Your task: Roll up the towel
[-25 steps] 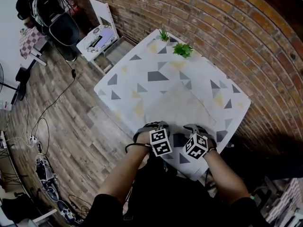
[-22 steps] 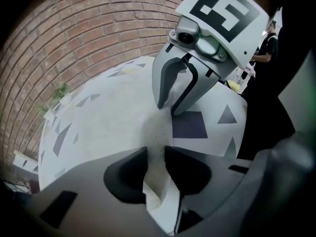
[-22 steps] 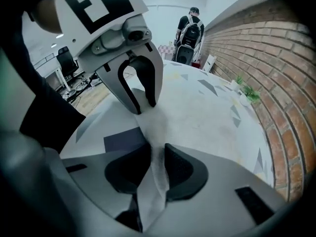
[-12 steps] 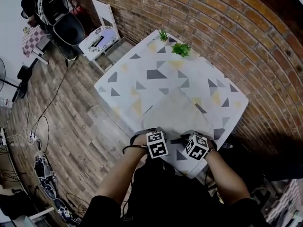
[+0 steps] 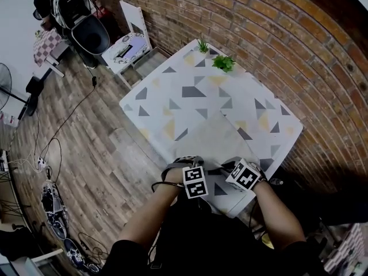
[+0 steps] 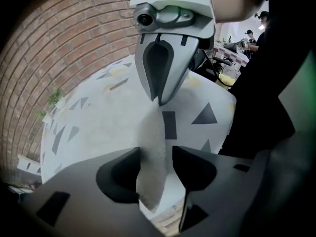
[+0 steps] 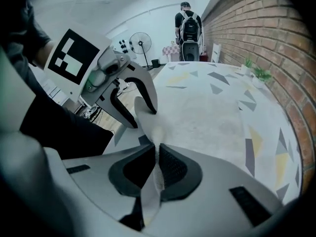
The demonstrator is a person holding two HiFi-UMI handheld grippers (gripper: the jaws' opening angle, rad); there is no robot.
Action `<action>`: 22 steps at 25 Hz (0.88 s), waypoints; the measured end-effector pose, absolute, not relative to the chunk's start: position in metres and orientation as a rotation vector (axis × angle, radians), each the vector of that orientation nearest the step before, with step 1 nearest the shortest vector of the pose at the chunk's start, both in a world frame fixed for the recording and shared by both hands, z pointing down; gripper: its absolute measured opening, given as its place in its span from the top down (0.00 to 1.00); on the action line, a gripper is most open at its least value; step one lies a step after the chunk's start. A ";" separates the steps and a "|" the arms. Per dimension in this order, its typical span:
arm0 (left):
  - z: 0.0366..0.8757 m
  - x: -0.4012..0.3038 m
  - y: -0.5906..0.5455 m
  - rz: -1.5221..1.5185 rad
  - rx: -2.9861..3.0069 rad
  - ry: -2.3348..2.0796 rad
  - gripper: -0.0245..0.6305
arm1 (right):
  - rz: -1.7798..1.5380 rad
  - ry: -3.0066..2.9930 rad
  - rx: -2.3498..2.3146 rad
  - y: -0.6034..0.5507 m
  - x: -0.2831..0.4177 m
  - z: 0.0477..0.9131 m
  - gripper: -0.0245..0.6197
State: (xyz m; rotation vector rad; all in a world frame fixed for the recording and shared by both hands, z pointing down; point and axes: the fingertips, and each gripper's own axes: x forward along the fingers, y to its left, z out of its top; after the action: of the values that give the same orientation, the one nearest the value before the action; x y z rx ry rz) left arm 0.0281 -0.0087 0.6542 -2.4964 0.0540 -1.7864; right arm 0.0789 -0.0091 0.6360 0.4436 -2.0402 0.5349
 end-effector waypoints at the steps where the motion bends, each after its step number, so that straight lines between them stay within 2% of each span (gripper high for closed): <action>1: 0.653 0.028 -0.011 -1.785 -2.500 0.053 0.64 | 0.529 -2.036 0.448 -0.013 0.081 0.637 0.90; 3: 0.651 0.028 -0.016 -1.782 -2.515 0.042 0.71 | 0.519 -2.018 0.448 -0.019 0.085 0.640 0.89; 6: 0.648 0.029 -0.024 -1.782 -2.556 0.012 0.76 | 0.515 -1.992 0.448 -0.027 0.087 0.639 0.88; 10: 0.651 0.026 -0.035 -1.800 -2.560 -0.025 0.77 | 0.518 -1.974 0.478 -0.044 0.092 0.640 0.86; 12: 0.653 0.023 -0.043 -1.806 -2.548 -0.017 0.74 | 0.512 -1.957 0.495 -0.051 0.095 0.642 0.85; 14: 0.654 0.021 -0.052 -1.806 -2.540 0.003 0.65 | 0.492 -1.937 0.508 -0.059 0.099 0.646 0.85; 17: 0.649 0.021 -0.067 -1.777 -2.521 0.048 0.59 | 0.475 -1.922 0.528 -0.069 0.103 0.649 0.84; 22: 0.630 0.035 -0.070 -1.673 -2.484 0.037 0.58 | 0.465 -1.908 0.560 -0.079 0.105 0.654 0.84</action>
State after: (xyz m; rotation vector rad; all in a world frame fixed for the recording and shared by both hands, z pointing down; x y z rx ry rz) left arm 0.0351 -0.0698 0.6305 -2.4837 0.0371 -1.6726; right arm 0.1049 -0.0787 0.6537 0.5603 -1.9081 0.4649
